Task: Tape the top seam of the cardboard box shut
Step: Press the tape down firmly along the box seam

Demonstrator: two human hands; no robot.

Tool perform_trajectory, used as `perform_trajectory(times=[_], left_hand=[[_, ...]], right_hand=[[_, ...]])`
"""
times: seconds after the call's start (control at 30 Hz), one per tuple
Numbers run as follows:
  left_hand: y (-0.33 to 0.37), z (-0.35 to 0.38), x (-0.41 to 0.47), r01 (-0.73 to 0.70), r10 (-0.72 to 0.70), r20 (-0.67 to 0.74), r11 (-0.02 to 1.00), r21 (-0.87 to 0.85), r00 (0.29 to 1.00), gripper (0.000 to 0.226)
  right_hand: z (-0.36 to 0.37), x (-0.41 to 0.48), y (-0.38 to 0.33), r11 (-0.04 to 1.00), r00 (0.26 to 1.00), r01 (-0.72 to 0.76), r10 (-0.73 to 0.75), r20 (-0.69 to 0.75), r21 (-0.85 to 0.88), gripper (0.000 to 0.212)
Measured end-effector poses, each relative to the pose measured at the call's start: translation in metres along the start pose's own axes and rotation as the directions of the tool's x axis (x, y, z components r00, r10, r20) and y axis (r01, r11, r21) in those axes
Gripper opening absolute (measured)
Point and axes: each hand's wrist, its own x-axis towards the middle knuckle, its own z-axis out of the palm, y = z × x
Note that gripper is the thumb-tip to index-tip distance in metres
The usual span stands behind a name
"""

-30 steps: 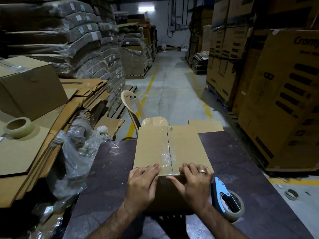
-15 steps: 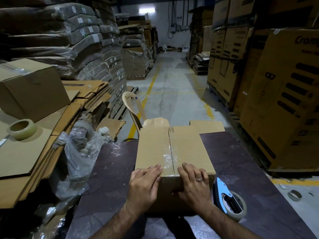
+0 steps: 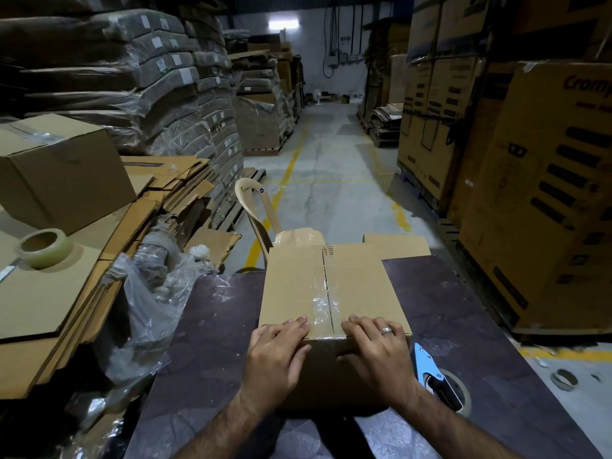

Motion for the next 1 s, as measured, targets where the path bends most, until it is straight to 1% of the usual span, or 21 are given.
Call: perform_trajectory(times=[0.07, 0.1, 0.17, 0.23, 0.3, 0.37, 0.4, 0.47, 0.53, 0.6, 0.67, 0.7, 0.77, 0.8, 0.87, 0.93, 1.0], left_hand=[[-0.003, -0.003, 0.003, -0.012, 0.012, 0.005, 1.000, -0.012, 1.000, 0.036], [-0.005, -0.006, 0.007, -0.027, 0.027, 0.017, 1.000, -0.015, 0.999, 0.037], [-0.011, -0.013, 0.017, -0.066, 0.068, 0.083, 0.997, -0.027, 0.994, 0.043], [-0.016, -0.017, 0.026, -0.064, 0.064, 0.214, 0.998, -0.004, 0.975, 0.062], [-0.019, -0.019, 0.031, -0.012, -0.023, 0.389, 0.996, 0.087, 0.921, 0.087], [-0.020, -0.016, 0.030, 0.035, -0.101, 0.484, 0.989, 0.142, 0.869, 0.098], [-0.021, -0.014, 0.030, 0.034, -0.108, 0.496, 0.987, 0.157, 0.862, 0.100], [-0.023, -0.013, 0.028, 0.009, -0.088, 0.472, 0.986, 0.166, 0.877, 0.102], [-0.026, -0.010, 0.027, -0.001, -0.081, 0.463, 0.985, 0.174, 0.883, 0.102], [-0.028, -0.008, 0.025, -0.010, -0.074, 0.461, 0.984, 0.178, 0.884, 0.102], [-0.027, -0.009, 0.025, -0.005, -0.074, 0.457, 0.985, 0.170, 0.886, 0.102], [-0.027, -0.009, 0.025, 0.001, -0.077, 0.459, 0.986, 0.164, 0.885, 0.103], [-0.025, -0.010, 0.026, 0.015, -0.096, 0.479, 0.985, 0.171, 0.872, 0.106], [-0.023, -0.010, 0.026, 0.019, -0.106, 0.482, 0.983, 0.181, 0.869, 0.107], [-0.020, -0.011, 0.025, 0.028, -0.114, 0.468, 0.982, 0.188, 0.876, 0.107], [-0.018, -0.012, 0.025, 0.029, -0.116, 0.470, 0.982, 0.188, 0.875, 0.105], [-0.019, -0.013, 0.025, 0.029, -0.119, 0.476, 0.981, 0.193, 0.872, 0.103]], right_hand=[[-0.005, 0.002, -0.001, 0.999, 1.000, -0.018, 0.019, -0.014, 0.045, 0.041], [-0.008, 0.004, -0.002, 0.998, 1.000, -0.026, 0.027, -0.011, 0.060, 0.038], [-0.010, 0.006, -0.006, 0.997, 1.000, -0.030, 0.029, 0.011, 0.068, 0.040], [-0.011, 0.007, -0.010, 0.998, 0.999, -0.014, 0.011, 0.051, 0.060, 0.046], [-0.012, 0.006, -0.013, 0.998, 0.998, 0.005, -0.009, 0.068, 0.066, 0.046], [-0.012, 0.006, -0.014, 0.996, 0.998, 0.038, -0.042, 0.051, 0.083, 0.043], [-0.013, 0.007, -0.015, 0.995, 0.996, 0.056, -0.062, 0.069, 0.085, 0.044], [-0.017, 0.015, -0.017, 0.993, 0.978, 0.097, -0.107, 0.181, 0.061, 0.054], [-0.021, 0.032, -0.020, 0.992, 0.934, 0.124, -0.125, 0.334, 0.022, 0.068], [-0.021, 0.051, -0.020, 0.992, 0.893, 0.124, -0.118, 0.433, 0.015, 0.082], [-0.021, 0.063, -0.022, 0.994, 0.852, 0.113, -0.092, 0.516, -0.010, 0.090], [-0.021, 0.063, -0.024, 0.991, 0.848, 0.132, -0.108, 0.520, -0.009, 0.090], [-0.022, 0.051, -0.028, 0.981, 0.859, 0.195, -0.178, 0.479, 0.015, 0.086], [-0.020, 0.042, -0.030, 0.974, 0.868, 0.228, -0.203, 0.453, -0.001, 0.085], [-0.022, 0.033, -0.035, 0.974, 0.890, 0.222, -0.180, 0.420, -0.052, 0.086], [-0.024, 0.039, -0.034, 0.979, 0.876, 0.201, -0.164, 0.454, -0.033, 0.085], [-0.024, 0.055, -0.032, 0.992, 0.841, 0.122, -0.094, 0.533, -0.016, 0.089]])
